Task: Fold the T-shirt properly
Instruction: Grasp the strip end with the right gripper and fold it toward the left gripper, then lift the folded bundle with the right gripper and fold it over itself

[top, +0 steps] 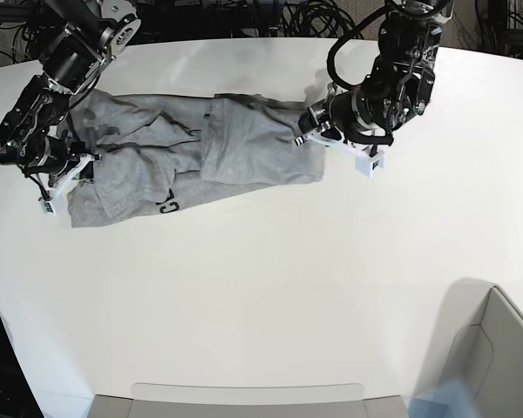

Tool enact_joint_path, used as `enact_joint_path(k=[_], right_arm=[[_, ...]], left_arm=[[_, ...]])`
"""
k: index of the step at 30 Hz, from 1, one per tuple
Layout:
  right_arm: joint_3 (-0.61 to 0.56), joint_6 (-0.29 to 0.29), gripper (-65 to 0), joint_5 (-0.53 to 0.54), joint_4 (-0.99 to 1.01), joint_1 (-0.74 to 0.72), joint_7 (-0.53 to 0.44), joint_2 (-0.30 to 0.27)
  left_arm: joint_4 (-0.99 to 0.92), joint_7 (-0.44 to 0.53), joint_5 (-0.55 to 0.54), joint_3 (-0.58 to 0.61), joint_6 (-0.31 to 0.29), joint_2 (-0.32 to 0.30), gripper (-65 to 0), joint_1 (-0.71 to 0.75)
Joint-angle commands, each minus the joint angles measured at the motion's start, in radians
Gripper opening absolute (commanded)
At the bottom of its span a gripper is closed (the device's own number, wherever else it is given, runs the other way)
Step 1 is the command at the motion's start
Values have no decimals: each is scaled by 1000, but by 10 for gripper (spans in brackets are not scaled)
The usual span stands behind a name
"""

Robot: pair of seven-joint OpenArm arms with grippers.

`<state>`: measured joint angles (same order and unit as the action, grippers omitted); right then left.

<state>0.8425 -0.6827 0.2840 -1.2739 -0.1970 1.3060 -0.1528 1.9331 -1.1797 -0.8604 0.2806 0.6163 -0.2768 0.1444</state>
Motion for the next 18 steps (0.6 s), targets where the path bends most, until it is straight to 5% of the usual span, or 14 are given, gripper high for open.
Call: enact_joint_path(k=[1,8,14,18], right_arm=[[1,-15,-650,1,-13,-26,-29,-23],[-7,-15,-650,1,-59,-54,-62,-89],[-133,-15,-650,-4,-366,9,-62,-15],[-283,111,-650,-4,-504,61,-62,25]], left_arm=[[22,-26,-35,-2,41,-2,-650,-9],[22,-26,-35,-7,41,-2,-650,-6],[22,-26,-35,-56,40,-29,-650,50],[22,-26,-35,-85,37,-63,-650,74]])
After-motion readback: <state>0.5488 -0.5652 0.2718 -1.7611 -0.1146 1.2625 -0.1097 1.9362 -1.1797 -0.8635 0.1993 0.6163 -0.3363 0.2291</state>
